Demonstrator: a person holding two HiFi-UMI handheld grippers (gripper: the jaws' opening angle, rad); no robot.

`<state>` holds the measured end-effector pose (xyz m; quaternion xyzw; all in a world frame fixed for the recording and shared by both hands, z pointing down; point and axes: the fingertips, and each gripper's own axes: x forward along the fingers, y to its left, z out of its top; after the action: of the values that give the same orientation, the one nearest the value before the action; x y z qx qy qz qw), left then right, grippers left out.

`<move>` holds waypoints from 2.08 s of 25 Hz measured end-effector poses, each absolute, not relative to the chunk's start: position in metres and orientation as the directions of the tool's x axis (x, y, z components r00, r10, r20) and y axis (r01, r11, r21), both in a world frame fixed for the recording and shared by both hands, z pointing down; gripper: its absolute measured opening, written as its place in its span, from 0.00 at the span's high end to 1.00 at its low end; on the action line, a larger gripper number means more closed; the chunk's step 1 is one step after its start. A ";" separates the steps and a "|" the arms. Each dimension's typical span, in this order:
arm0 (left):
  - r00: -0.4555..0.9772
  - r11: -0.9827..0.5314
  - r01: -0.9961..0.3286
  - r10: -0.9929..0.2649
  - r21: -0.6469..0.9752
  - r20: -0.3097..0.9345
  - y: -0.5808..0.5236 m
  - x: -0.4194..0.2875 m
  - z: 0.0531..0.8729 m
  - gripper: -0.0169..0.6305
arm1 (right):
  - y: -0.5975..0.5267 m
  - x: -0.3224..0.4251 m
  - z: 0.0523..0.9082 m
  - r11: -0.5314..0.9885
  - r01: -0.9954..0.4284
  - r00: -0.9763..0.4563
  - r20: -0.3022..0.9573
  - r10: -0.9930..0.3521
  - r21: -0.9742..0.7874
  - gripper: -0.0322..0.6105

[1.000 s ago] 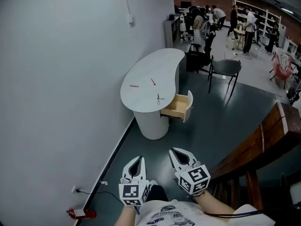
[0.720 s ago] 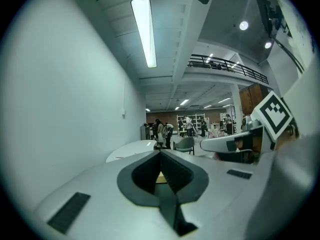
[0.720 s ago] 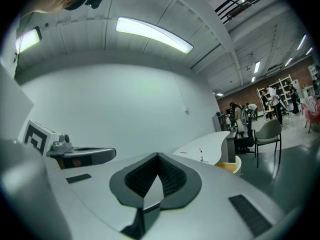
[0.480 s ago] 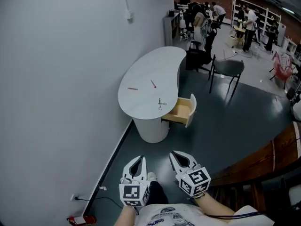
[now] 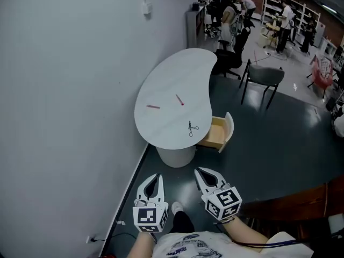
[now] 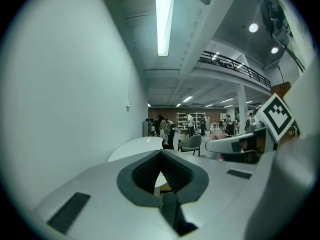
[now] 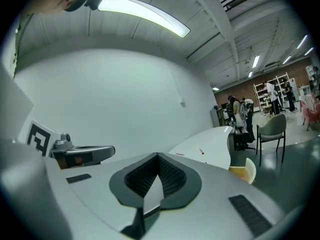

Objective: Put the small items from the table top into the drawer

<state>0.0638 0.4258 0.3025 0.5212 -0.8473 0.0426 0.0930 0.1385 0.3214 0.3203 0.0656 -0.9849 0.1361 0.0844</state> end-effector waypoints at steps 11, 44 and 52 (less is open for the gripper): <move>-0.377 0.395 -0.917 -0.904 0.056 0.199 0.395 -0.046 0.301 0.94 | 0.301 0.035 0.322 0.939 -0.208 -0.964 0.219 -0.150 -0.272 0.92; -0.334 0.359 -0.931 -0.913 0.073 0.236 0.269 -0.196 0.325 0.94 | 0.171 -0.105 0.346 0.921 -0.279 -0.941 0.266 -0.207 -0.271 0.92; -0.311 0.342 -0.937 -0.910 0.071 0.276 0.187 -0.243 0.335 0.94 | 0.096 -0.148 0.360 0.909 -0.296 -0.932 0.297 -0.208 -0.293 0.92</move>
<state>-0.2430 0.1871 0.3347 0.5713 -0.8080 0.0509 0.1345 -0.1484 0.0960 0.3601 0.1300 -0.9682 0.1689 0.1306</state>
